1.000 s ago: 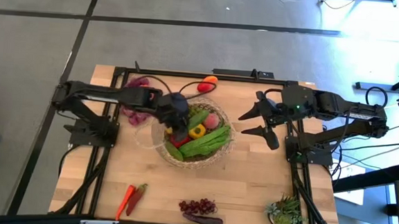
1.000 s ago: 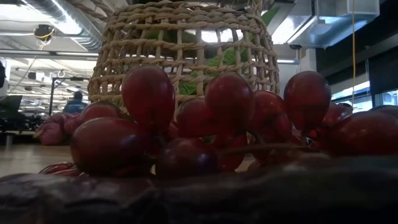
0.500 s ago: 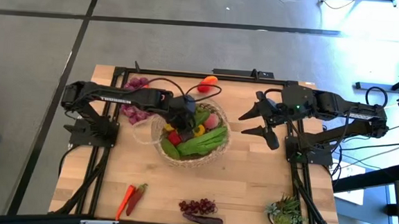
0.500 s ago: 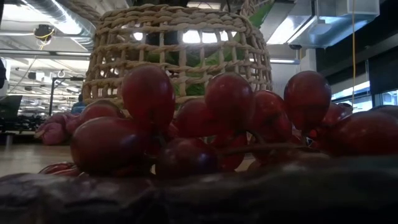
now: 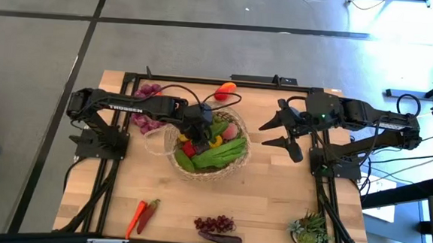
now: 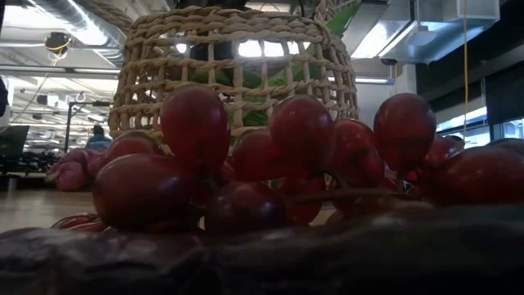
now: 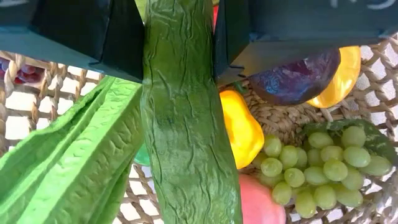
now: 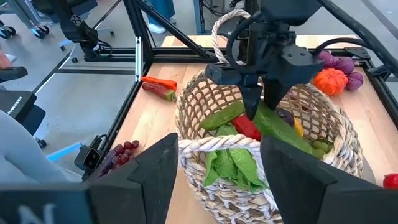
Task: Build produce basket
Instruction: Put the green cucumber into the brown basket
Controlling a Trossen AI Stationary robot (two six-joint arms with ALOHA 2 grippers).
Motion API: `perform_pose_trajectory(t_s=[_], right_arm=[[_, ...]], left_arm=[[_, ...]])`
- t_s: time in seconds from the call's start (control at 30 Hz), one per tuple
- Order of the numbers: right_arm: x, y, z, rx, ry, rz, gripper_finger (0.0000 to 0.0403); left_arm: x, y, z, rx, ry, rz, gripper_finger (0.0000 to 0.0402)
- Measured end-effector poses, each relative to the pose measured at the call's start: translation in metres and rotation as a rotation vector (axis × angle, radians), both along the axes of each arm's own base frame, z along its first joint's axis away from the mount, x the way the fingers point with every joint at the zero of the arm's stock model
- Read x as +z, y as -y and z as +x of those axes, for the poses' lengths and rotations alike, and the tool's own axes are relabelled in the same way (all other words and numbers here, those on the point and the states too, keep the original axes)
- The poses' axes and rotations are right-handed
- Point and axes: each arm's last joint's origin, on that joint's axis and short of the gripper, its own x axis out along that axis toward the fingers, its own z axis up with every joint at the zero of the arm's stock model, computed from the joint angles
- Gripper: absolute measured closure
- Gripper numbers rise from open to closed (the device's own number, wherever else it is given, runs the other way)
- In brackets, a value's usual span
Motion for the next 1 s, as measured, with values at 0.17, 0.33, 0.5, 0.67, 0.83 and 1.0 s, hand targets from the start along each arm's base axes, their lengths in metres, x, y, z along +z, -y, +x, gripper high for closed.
perform_pose_trajectory(t_s=[0.17,0.33,0.5,0.67,0.83,1.0], right_arm=[[0.0000,0.0000,0.0000,0.013,0.006,-0.027,0.0180],[0.0000,0.0000,0.0000,0.021,0.009,-0.042,0.0180],[0.0000,0.0000,0.0000,0.021,0.009,-0.042,0.0180],[0.0000,0.0000,0.0001,0.021,0.009,-0.042,0.0180],[0.0000,0.0000,0.0001,0.021,0.009,-0.042,0.0180],[0.0000,0.0000,0.0001,0.021,0.009,-0.042,0.0180]], left_arm=[[-0.0001,0.0001,-0.0002,0.000,-0.002,-0.005,0.0284],[-0.0002,0.0000,-0.0002,0.017,-0.003,-0.009,0.0284],[-0.0003,-0.0002,-0.0002,0.059,-0.001,-0.030,0.0292],[-0.0003,-0.0005,-0.0001,0.042,-0.001,-0.009,0.0285],[-0.0003,-0.0004,-0.0001,0.026,-0.002,0.001,0.0262],[-0.0004,-0.0003,-0.0003,0.027,-0.003,-0.007,0.0245]])
